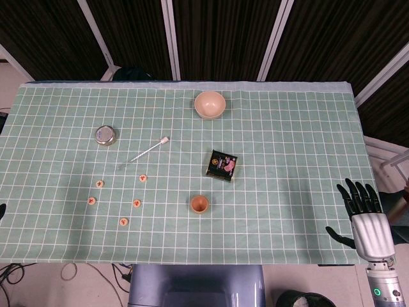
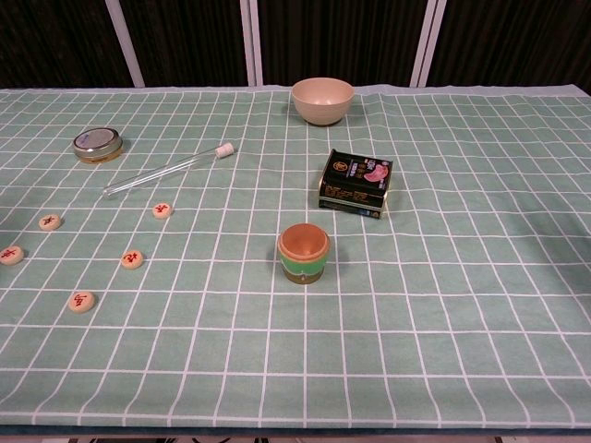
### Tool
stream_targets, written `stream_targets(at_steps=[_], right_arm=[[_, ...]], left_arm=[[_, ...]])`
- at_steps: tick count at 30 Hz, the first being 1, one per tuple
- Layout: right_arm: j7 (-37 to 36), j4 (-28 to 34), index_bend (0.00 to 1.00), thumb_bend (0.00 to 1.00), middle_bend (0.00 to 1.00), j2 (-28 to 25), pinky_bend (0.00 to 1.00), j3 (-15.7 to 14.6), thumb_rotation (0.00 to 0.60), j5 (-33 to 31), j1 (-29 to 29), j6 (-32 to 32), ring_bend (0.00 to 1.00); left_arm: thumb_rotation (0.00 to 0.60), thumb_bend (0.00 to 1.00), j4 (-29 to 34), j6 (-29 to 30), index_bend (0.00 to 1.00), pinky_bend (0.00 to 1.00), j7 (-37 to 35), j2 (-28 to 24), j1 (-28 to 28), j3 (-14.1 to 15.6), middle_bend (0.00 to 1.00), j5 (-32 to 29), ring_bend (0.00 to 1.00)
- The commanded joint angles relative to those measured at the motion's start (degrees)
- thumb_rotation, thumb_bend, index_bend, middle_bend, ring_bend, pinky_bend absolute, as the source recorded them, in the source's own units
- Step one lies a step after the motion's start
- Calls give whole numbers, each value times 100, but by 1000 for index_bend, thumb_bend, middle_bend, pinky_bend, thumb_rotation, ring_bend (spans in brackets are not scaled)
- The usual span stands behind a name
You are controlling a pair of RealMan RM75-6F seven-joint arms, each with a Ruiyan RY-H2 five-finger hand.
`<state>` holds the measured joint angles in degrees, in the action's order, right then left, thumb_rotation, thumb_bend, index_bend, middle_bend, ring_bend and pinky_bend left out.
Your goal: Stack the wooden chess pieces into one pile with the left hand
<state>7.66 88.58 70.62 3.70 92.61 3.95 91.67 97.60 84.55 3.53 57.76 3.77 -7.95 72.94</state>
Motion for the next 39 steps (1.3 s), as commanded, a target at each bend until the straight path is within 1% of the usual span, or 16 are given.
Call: stream_targets(at_steps=[1, 5, 11, 26, 32, 36, 39], right_arm=[[-2, 1, 89, 233, 13, -6, 0, 3, 600, -5, -4, 4, 25], [-4, 6, 89, 233, 14, -10, 0, 6, 600, -17, 1, -12, 25], [2, 25, 90, 233, 13, -14, 0, 10, 600, -33, -3, -17, 25], [-15, 51, 89, 232, 14, -24, 0, 16, 600, -46, -16, -7, 25], [-16, 75, 89, 232, 14, -18, 0, 13, 600, -57, -27, -3, 25], [-22, 88, 90, 233, 14, -16, 0, 16, 600, -74, -31, -9, 25], [-24, 91, 90, 232, 14, -14, 0, 20, 600, -79, -29, -14, 25]], left_arm=[[600, 262, 6, 1, 47, 0, 16, 5, 3, 7, 0, 11, 0], [600, 261, 8, -26, 47, 0, 67, 19, 19, 18, 0, 9, 0], [600, 218, 2, -39, 47, 0, 56, 28, 33, 36, 0, 58, 0], [600, 219, -71, -88, 61, 0, 66, 78, 85, 68, 0, 147, 0], [600, 219, -102, -77, 90, 0, -8, 113, 115, 121, 0, 355, 0], [600, 218, -81, -153, 105, 0, -38, 100, 191, 211, 0, 629, 0], [600, 218, 88, -302, 129, 0, 42, -8, 311, 336, 0, 978, 0]])
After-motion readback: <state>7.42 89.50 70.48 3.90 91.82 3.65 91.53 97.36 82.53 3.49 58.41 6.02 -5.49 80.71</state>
